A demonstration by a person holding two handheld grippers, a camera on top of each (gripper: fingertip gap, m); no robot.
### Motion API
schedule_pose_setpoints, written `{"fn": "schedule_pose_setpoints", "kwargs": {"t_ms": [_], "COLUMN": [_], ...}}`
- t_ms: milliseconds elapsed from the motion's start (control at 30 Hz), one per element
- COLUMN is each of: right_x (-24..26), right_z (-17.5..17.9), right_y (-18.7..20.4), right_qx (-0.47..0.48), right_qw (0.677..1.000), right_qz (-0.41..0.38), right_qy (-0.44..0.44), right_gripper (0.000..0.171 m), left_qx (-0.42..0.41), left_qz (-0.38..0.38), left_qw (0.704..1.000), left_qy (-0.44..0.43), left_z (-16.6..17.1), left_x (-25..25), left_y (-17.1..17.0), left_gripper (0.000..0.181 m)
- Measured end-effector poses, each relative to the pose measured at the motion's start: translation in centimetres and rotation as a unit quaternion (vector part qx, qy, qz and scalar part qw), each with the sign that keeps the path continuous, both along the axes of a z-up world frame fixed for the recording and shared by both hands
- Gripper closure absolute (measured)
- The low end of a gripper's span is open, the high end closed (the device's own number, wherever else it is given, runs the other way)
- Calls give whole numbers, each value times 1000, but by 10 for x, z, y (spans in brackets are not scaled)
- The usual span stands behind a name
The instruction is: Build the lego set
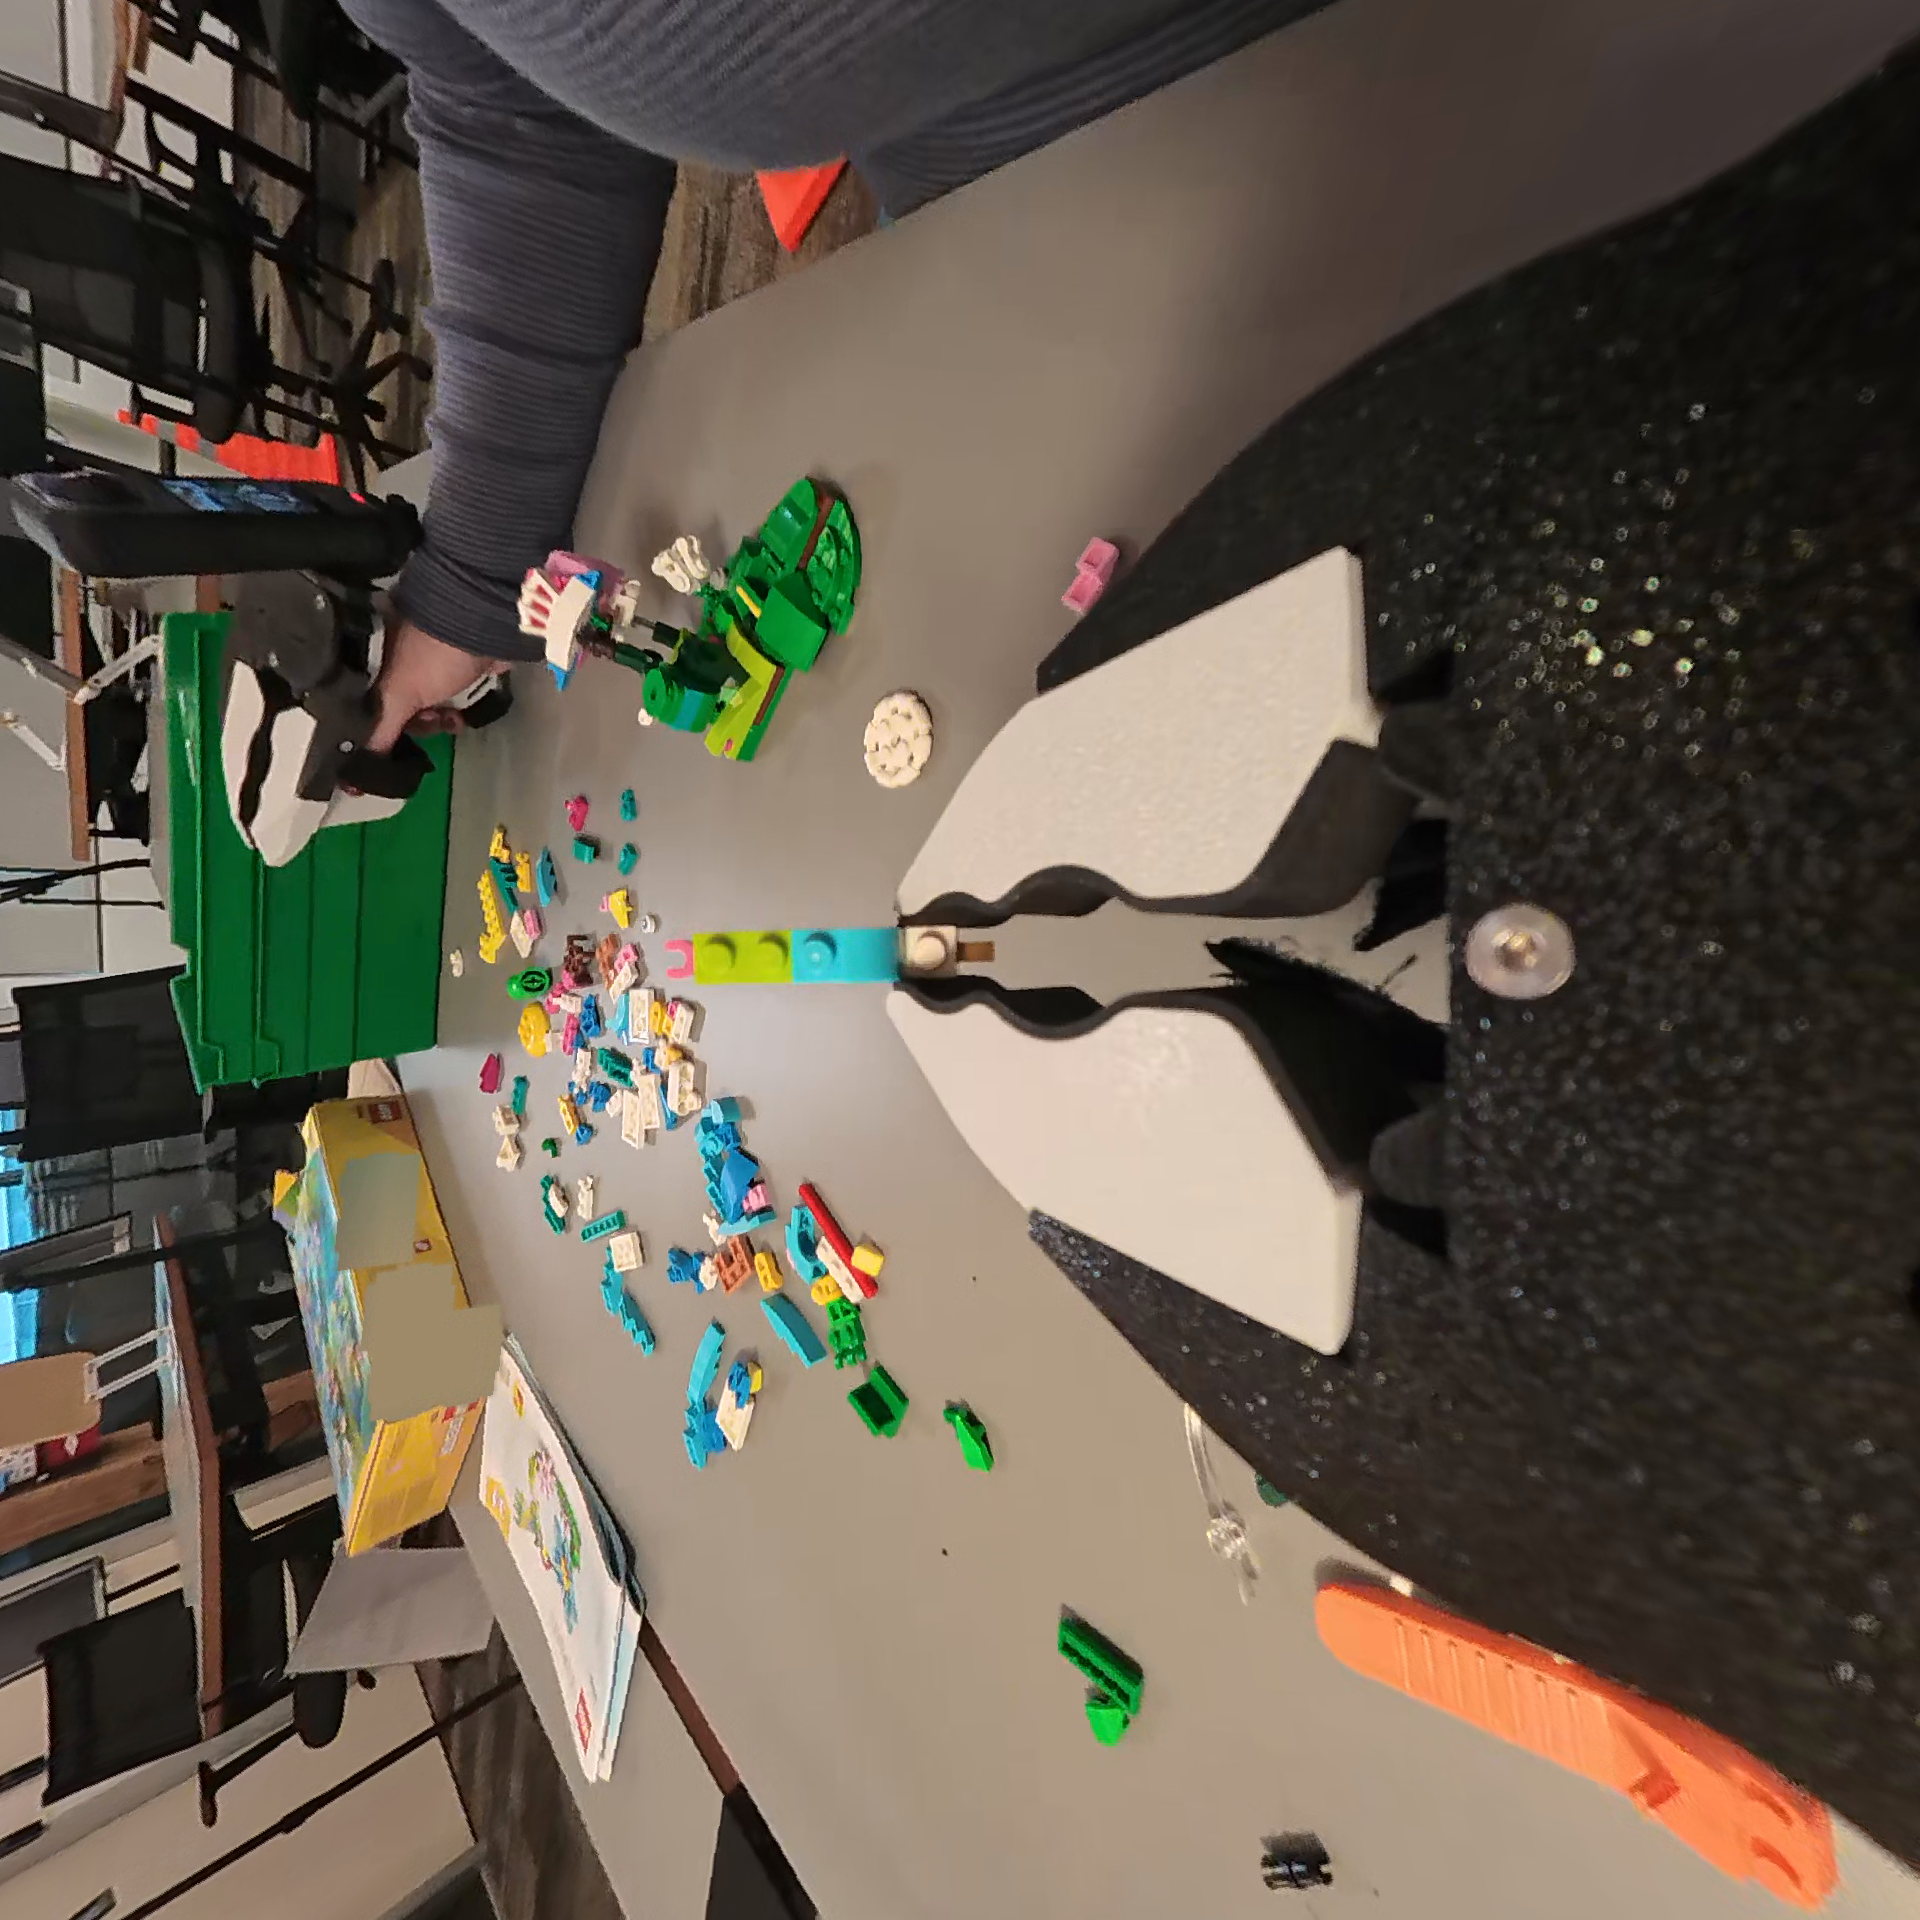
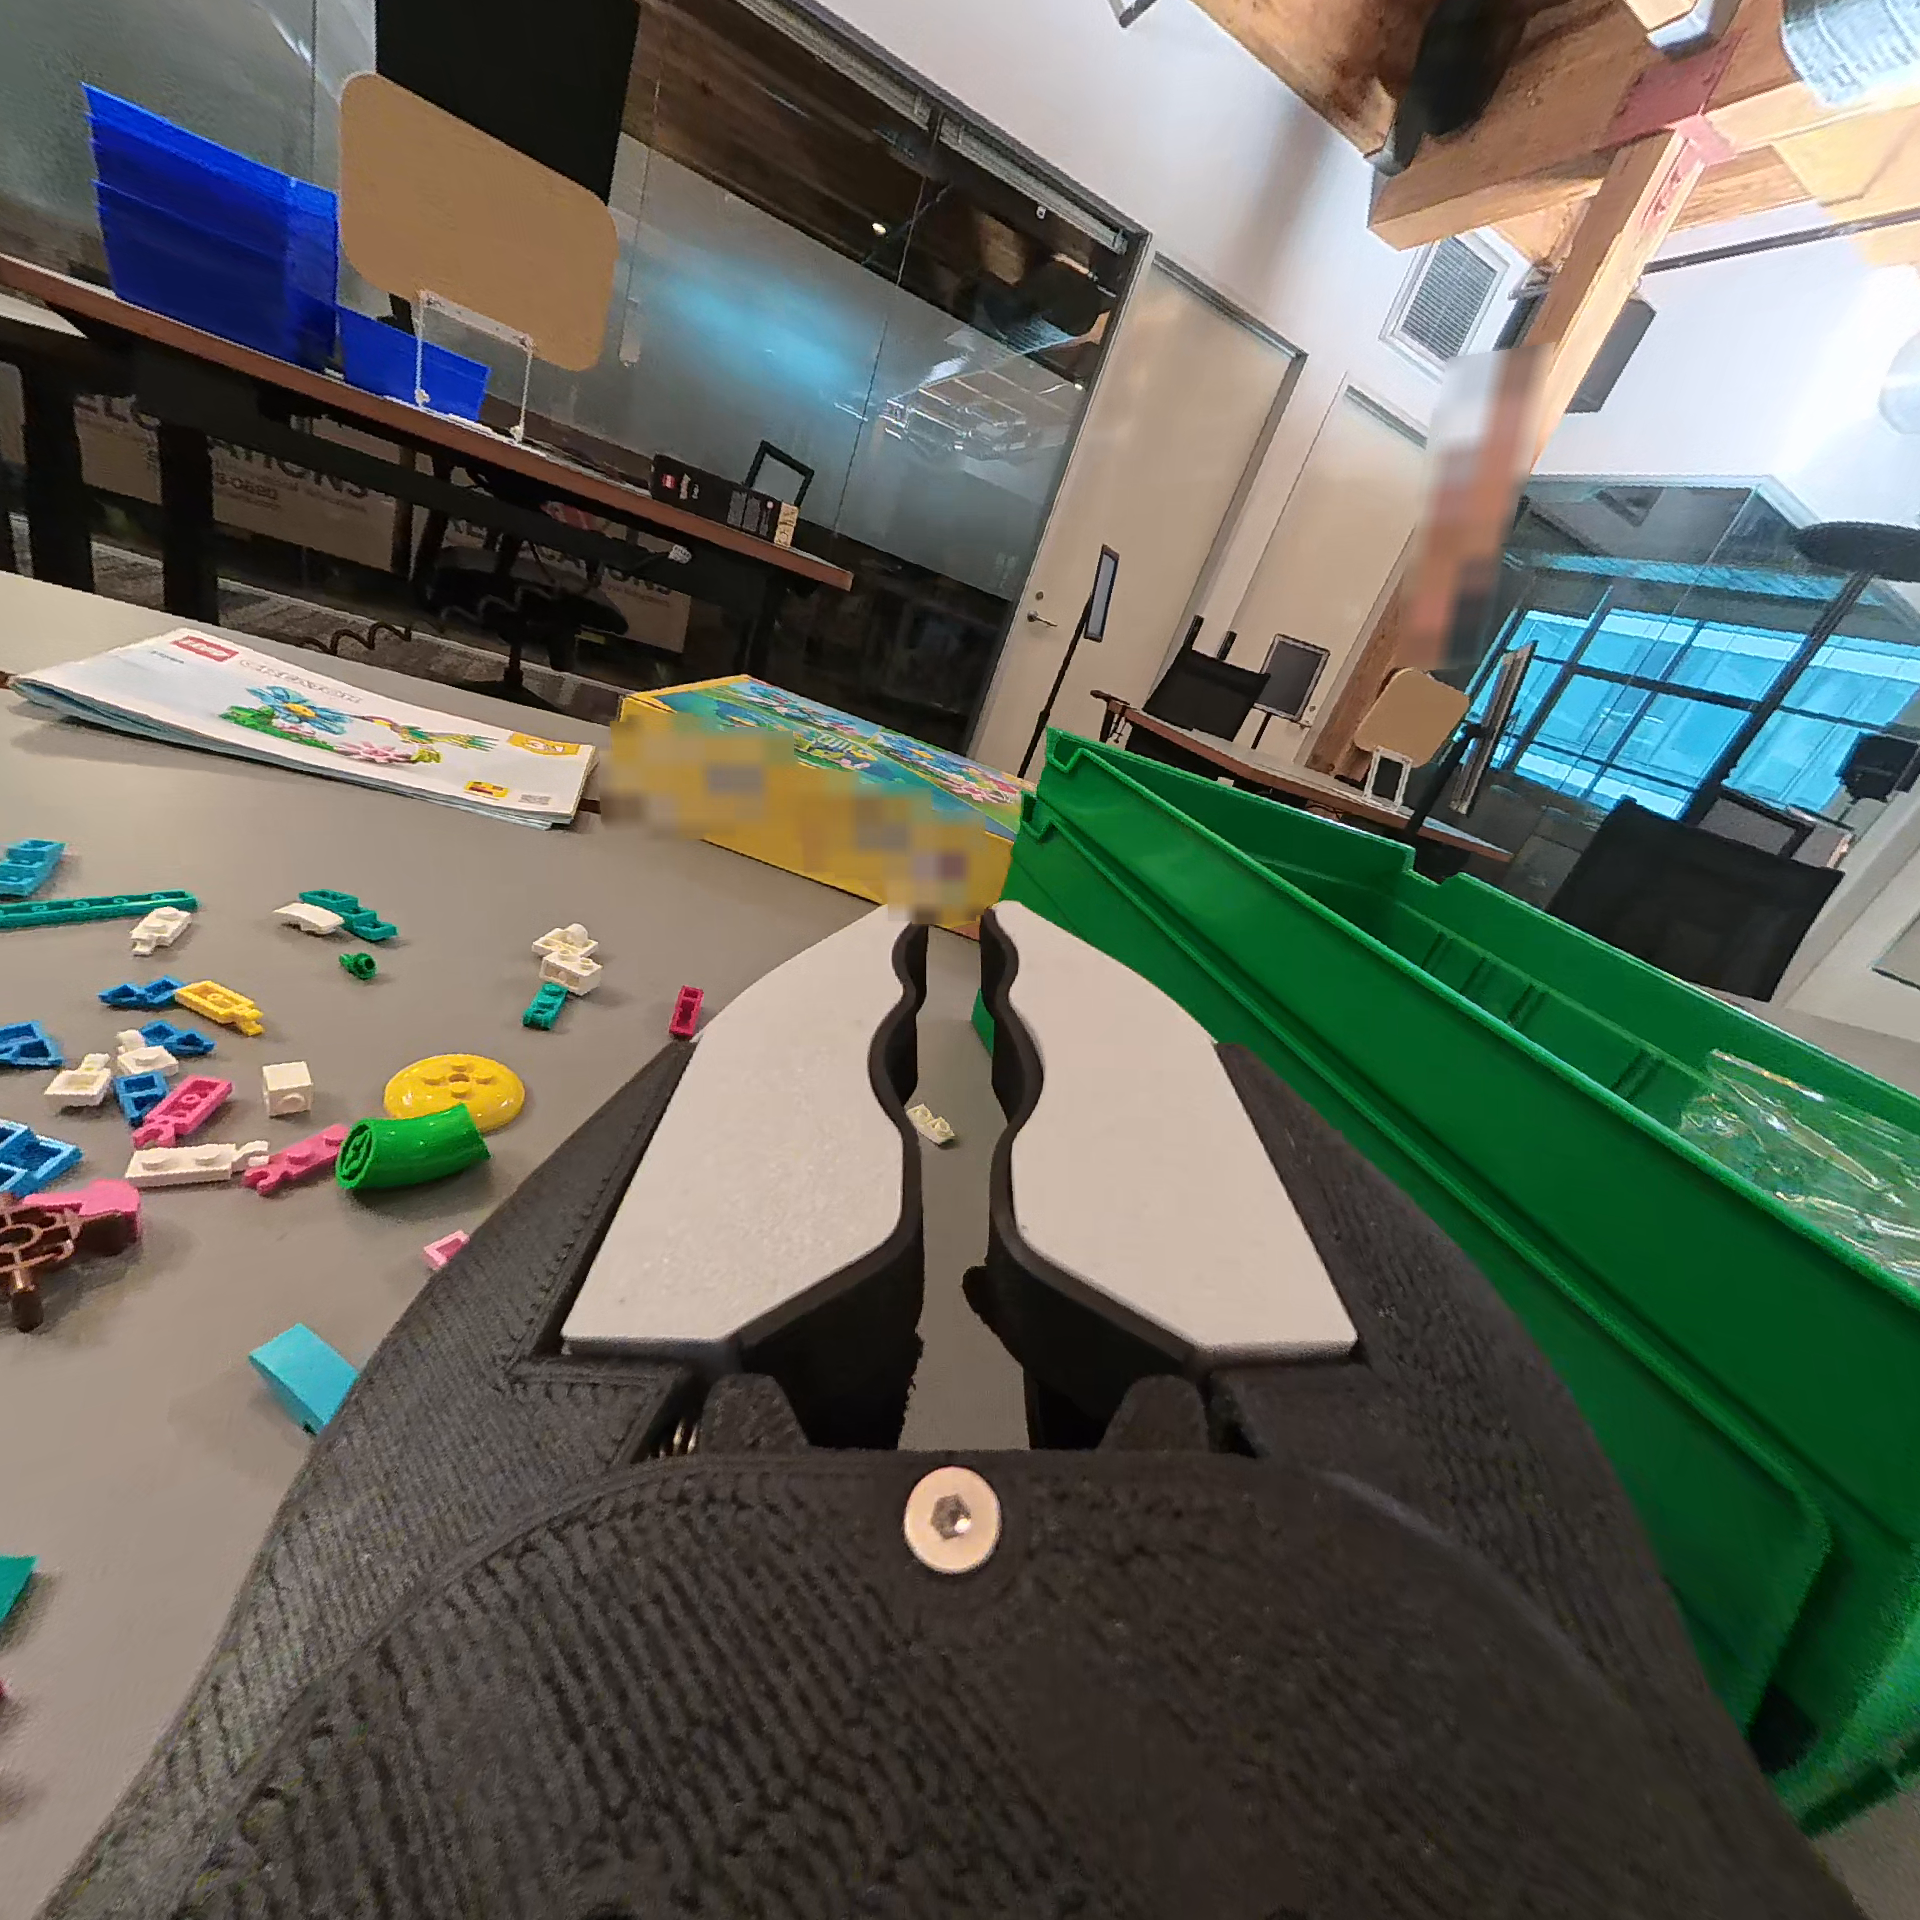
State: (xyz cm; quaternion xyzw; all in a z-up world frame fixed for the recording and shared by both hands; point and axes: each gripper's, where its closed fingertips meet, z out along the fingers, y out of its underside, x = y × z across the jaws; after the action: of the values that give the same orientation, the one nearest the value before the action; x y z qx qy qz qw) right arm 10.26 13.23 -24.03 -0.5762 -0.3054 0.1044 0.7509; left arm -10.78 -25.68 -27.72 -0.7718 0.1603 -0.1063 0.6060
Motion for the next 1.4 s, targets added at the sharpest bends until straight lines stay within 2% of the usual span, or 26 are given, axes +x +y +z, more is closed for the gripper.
{"fn": "schedule_pose_setpoints", "kwargs": {"t_ms": [267, 567, 867, 1400], "right_x": [-3, 24, 32, 22], "right_z": [-4, 3, 2, -5], "right_y": [-7, 2, 9, 6], "right_qx": [-8, 27, 22, 31], "right_qw": [1000, 998, 998, 997], "right_qz": [21, -46, -65, -45], "right_qy": [-12, -24, -15, -49], "right_gripper": [162, 171, 171, 171], "left_qx": [1, -2, -14, -22], "left_qz": [10, 26, 15, 8], "left_qw": [1000, 1000, 1000, 1000], "left_qy": [1, 17, 5, 7], "left_z": [-2, -5, -11, -15], "left_x": [-3, -9, -4, -1], "left_y": [0, 1, 2, 3], "left_gripper": [173, 173, 173, 173]}}
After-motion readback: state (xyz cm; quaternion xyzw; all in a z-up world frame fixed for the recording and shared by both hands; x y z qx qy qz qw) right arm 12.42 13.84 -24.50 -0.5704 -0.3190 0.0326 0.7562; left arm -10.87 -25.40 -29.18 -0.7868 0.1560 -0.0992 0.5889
